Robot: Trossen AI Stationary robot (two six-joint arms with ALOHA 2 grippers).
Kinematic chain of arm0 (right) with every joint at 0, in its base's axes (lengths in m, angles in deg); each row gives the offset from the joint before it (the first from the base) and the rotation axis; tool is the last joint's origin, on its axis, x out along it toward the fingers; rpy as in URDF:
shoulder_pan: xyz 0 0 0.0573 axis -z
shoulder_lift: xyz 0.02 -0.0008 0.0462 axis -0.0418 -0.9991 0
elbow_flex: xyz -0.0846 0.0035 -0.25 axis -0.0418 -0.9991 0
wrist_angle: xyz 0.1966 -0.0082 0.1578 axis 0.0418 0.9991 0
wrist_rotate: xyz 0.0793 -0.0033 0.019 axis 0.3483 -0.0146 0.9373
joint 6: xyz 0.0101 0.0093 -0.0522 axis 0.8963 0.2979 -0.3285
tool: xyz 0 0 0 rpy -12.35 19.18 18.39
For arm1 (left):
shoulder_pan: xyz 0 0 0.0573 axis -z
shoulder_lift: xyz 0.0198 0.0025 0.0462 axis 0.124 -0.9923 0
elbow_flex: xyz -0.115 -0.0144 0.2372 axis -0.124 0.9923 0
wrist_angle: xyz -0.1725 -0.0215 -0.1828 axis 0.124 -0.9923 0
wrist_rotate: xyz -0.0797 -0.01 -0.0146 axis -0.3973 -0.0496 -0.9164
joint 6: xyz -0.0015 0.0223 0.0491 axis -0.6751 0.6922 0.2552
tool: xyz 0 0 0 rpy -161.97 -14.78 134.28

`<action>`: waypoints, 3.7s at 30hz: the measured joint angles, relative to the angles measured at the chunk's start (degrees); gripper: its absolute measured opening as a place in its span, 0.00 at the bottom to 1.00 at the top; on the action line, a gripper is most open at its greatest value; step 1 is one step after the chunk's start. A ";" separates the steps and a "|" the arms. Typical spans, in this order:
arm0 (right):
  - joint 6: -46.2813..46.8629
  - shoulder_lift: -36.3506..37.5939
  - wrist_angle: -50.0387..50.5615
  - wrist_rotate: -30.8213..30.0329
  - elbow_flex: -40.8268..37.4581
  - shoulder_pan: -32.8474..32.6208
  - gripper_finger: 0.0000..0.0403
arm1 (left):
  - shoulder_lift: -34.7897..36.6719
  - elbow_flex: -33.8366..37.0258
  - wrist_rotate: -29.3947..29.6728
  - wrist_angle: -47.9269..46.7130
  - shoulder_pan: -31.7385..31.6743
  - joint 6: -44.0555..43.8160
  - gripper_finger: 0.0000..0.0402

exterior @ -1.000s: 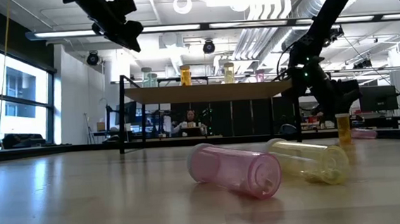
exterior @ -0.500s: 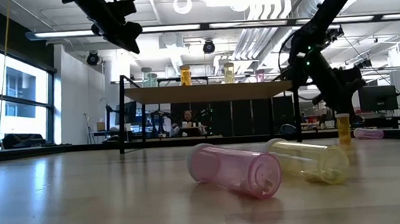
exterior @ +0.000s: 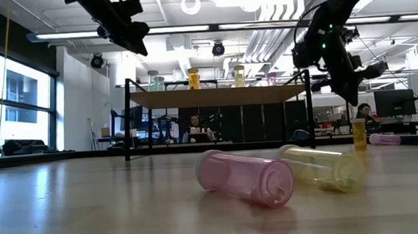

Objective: Pick and place medicine bottles onto shelf by color
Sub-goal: Put the top violet pill bottle on the shelf aligned with the other violet pill bottle

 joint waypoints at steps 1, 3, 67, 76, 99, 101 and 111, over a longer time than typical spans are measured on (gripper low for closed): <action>-2.99 0.84 -0.25 0.31 0.00 -0.19 0.00 | 0.00 0.00 0.02 0.02 0.00 0.00 0.50; -8.29 2.82 -0.34 1.64 0.00 -0.38 0.00 | 0.00 0.00 0.02 0.00 0.00 0.04 0.50; -12.25 17.80 -5.81 14.34 -19.64 -7.74 0.00 | 0.59 0.00 0.87 -7.12 14.31 -2.14 0.50; -1.46 17.80 -19.39 11.39 -26.48 -7.74 0.00 | 0.59 0.00 0.87 -7.29 16.11 -3.19 0.50; 3.95 17.40 -24.80 8.79 -27.39 0.18 0.00 | 0.59 0.00 3.51 -7.02 17.79 -5.57 0.50; 3.93 16.08 -25.41 9.39 -27.39 0.50 0.00 | 0.59 0.00 3.54 -6.61 17.79 -5.57 0.50; 4.61 10.21 -28.53 9.57 -27.39 -0.36 0.00 | 0.59 0.00 3.72 -6.45 17.78 -5.57 0.50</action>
